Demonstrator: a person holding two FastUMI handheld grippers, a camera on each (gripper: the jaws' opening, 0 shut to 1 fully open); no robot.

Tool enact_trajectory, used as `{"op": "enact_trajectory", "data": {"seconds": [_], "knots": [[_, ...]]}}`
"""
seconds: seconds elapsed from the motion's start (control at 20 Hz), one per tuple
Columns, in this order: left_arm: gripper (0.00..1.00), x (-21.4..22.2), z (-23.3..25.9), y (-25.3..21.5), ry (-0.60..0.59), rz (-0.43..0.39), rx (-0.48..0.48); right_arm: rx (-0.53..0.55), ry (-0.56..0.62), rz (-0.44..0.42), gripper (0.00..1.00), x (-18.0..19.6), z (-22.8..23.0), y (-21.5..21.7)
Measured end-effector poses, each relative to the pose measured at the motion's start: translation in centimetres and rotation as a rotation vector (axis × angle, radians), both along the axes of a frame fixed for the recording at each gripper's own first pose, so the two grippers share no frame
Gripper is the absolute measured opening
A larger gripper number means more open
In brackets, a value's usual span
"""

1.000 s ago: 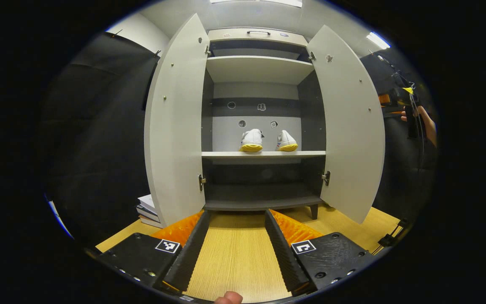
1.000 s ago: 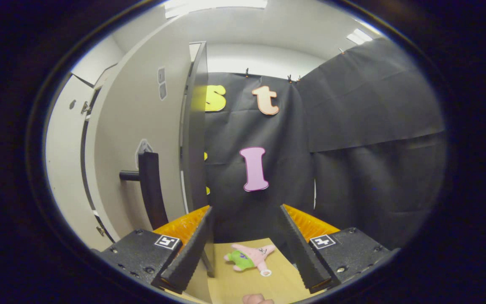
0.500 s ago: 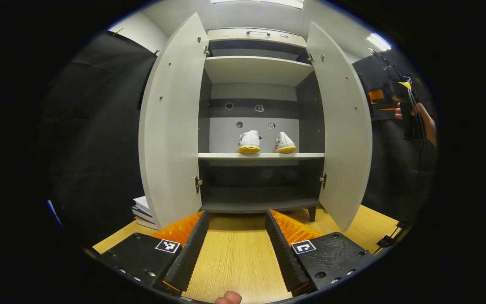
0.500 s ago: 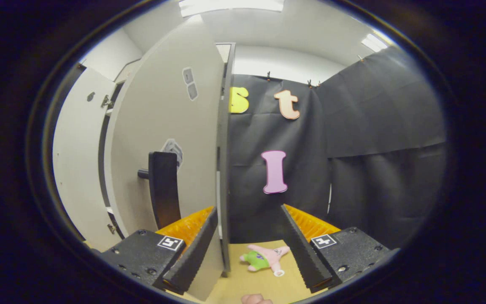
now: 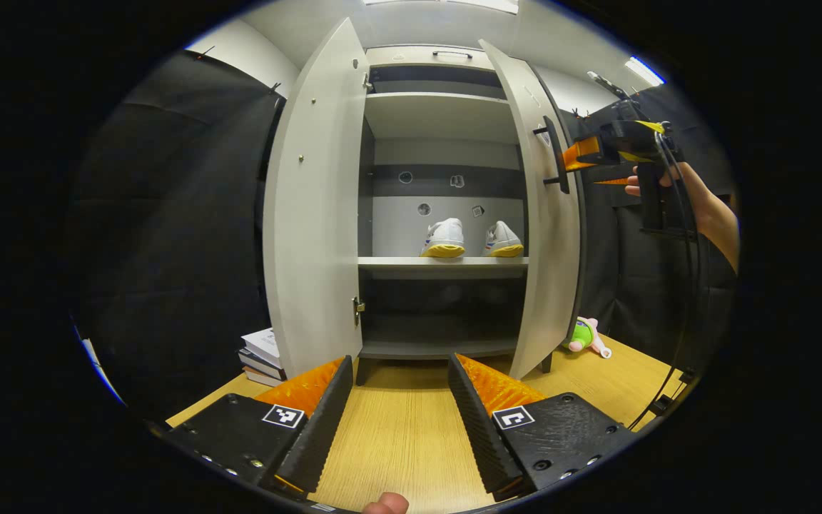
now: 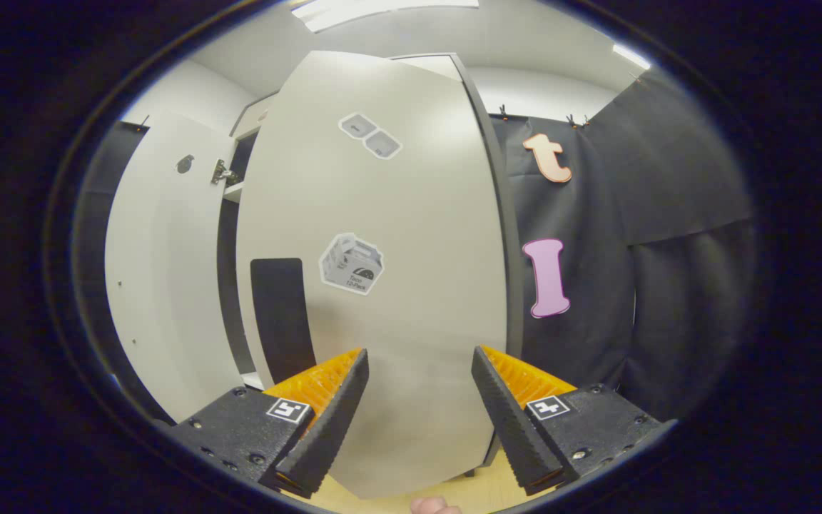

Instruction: Grab one shoe with the right hand and put it into the shoe cabinet, grab the other shoe with the left hand and put it into the shoe cabinet; then close the right door with the right hand and the left door with the left hand.

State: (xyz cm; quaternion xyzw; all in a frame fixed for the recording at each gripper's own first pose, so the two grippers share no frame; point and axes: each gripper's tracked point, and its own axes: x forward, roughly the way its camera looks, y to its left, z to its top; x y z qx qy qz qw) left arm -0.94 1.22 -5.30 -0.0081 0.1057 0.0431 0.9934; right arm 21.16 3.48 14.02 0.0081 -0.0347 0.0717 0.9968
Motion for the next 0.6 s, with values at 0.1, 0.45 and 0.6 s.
{"op": "enact_trajectory", "data": {"seconds": [0.1, 0.45, 0.6], "knots": [[0.81, -0.1, -0.2, 0.5, 0.005, 0.018, -0.006, 0.021, -0.005, 0.004, 0.95, 0.8, 0.2, 0.7], [0.81, 0.1, -0.3, 0.7, 0.004, 0.027, -0.019, 0.031, -0.026, -0.007, 0.96, 0.7, 1.1, -0.2], [0.81, 0.2, -0.2, 0.4, -0.001, 0.018, -0.016, 0.012, -0.048, -0.009, 0.96, -1.3, 1.9, -1.0]]}}
